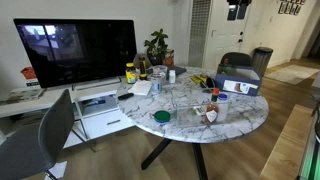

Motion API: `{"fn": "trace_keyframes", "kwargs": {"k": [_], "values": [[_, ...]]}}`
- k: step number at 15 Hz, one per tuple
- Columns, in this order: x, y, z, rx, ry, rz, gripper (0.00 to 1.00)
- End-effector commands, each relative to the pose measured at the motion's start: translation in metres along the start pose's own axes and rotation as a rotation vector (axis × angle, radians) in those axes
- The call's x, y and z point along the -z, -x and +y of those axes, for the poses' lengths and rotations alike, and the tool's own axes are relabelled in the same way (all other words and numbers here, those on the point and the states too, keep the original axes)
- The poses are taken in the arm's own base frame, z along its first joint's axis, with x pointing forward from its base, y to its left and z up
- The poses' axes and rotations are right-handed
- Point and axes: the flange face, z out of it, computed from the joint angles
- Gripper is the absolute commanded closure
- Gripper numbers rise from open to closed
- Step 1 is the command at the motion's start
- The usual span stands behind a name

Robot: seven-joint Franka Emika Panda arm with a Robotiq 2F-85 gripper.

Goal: Put the green lid in the box

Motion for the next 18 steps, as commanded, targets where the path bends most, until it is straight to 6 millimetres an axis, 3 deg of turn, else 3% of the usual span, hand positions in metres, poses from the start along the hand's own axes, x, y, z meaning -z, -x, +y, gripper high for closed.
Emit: {"fn": "trace_keyframes", "kwargs": {"k": [1, 7, 9, 13, 15, 18], "values": [[0.001, 0.0, 0.0, 0.0, 0.0, -0.001, 0.0], [0.001, 0.0, 0.0, 0.0, 0.0, -0.001, 0.0], [0.005, -0.006, -0.03, 0.035, 0.013, 0.003, 0.0], [0.0, -0.019, -0.11, 0.114, 0.027, 0.013, 0.0], [-0.01, -0.029, -0.142, 0.099, 0.001, 0.021, 0.0], [-0.04, -0.047, -0.176, 0.029, -0.021, 0.01, 0.0]]}}
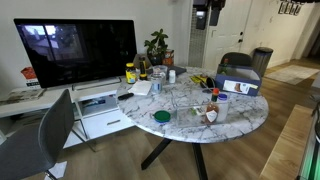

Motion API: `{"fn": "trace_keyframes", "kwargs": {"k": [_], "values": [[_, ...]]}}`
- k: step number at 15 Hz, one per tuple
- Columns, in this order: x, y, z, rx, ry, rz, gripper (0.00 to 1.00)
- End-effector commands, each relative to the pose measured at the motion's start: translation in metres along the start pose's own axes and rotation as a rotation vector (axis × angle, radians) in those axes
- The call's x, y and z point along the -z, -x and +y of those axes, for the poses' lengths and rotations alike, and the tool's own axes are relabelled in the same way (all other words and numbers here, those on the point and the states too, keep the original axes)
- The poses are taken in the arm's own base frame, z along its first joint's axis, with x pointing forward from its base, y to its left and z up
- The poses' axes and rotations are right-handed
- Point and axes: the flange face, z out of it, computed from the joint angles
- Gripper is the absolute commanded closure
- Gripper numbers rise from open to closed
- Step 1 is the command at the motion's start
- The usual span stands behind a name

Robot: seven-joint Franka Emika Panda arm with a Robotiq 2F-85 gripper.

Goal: Put the green lid in the box

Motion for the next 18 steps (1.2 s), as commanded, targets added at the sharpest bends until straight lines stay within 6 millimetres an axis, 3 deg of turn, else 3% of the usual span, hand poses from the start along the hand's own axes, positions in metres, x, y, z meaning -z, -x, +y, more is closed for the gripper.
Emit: {"fn": "trace_keyframes", "kwargs": {"k": [1, 7, 13, 15, 16, 18], "values": [[-0.042, -0.033, -0.034, -0.077, -0.062, -0.043, 0.0], [-0.137, -0.085, -0.048, -0.098, -0.09, 0.047, 0.0], [-0.227, -0.121, -0.029, -0.094, 0.04, 0.087, 0.0], [-0.244, -0.129, -0.026, -0.029, 0.087, 0.068, 0.0], [-0.23, -0.119, -0.019, -0.07, 0.052, 0.071, 0.0], [-0.244, -0.126, -0.02, -0.055, 0.065, 0.063, 0.0]]}}
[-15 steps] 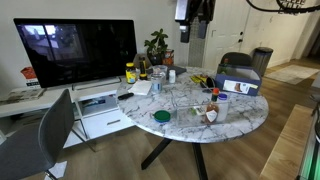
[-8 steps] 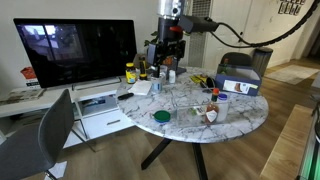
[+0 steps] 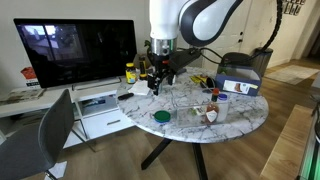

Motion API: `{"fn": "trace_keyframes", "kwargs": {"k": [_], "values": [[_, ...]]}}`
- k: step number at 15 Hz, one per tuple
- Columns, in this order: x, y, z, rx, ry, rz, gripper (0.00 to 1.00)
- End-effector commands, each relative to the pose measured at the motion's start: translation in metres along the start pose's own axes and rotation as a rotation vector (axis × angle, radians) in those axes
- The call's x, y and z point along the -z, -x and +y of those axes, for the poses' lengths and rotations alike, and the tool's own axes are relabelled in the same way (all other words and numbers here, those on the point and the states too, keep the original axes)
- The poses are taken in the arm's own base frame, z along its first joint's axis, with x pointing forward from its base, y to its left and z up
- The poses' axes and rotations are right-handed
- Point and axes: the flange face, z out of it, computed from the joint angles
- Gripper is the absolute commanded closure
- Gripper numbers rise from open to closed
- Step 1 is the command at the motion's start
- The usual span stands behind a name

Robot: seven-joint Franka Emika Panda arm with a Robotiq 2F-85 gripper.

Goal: Put the green lid in the box

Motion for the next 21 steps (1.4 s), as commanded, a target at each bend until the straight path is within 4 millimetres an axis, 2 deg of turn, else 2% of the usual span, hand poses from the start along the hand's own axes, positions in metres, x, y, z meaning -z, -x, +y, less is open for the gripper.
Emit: {"fn": "trace_keyframes", "kwargs": {"k": [1, 3, 5, 12, 16, 19, 20, 21], "values": [[-0.001, -0.002, -0.002, 0.003, -0.001, 0.0, 0.0], [0.001, -0.004, -0.004, 0.007, -0.002, 0.005, 0.0], [-0.018, -0.017, -0.014, 0.033, -0.051, -0.02, 0.0], [-0.075, -0.051, -0.017, 0.044, -0.091, -0.081, 0.0], [-0.112, -0.063, -0.013, 0.035, -0.075, -0.11, 0.0], [-0.135, -0.065, -0.018, 0.031, -0.081, -0.149, 0.0], [-0.141, -0.066, -0.02, 0.025, -0.077, -0.153, 0.01], [-0.145, -0.068, -0.021, 0.019, -0.08, -0.159, 0.2]]}}
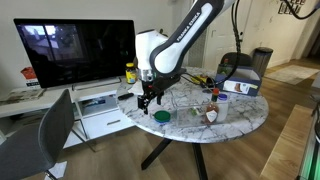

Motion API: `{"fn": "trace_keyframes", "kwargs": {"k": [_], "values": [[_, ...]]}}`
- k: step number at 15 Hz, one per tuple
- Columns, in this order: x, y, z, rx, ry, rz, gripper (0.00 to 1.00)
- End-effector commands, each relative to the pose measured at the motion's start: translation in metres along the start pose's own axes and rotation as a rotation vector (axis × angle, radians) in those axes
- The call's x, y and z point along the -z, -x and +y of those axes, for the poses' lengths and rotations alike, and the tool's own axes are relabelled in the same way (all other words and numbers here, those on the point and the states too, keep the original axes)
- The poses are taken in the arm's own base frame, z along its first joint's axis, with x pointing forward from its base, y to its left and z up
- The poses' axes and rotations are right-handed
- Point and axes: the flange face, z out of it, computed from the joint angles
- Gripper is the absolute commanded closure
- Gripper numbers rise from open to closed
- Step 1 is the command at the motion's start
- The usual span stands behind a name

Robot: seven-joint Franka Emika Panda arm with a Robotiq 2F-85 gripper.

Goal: Put the green lid in the box

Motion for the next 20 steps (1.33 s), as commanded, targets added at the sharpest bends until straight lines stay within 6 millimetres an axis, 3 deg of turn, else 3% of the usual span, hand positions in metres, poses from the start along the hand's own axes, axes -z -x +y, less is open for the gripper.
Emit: {"fn": "trace_keyframes", "kwargs": {"k": [1, 4, 8, 20], "values": [[-0.021, -0.009, -0.008, -0.009, 0.001, -0.031, 0.19], [-0.031, -0.015, -0.007, -0.028, 0.016, -0.028, 0.48], [-0.045, -0.02, 0.003, -0.069, 0.041, -0.059, 0.64], [-0.051, -0.018, 0.005, -0.112, 0.03, -0.188, 0.65]]}}
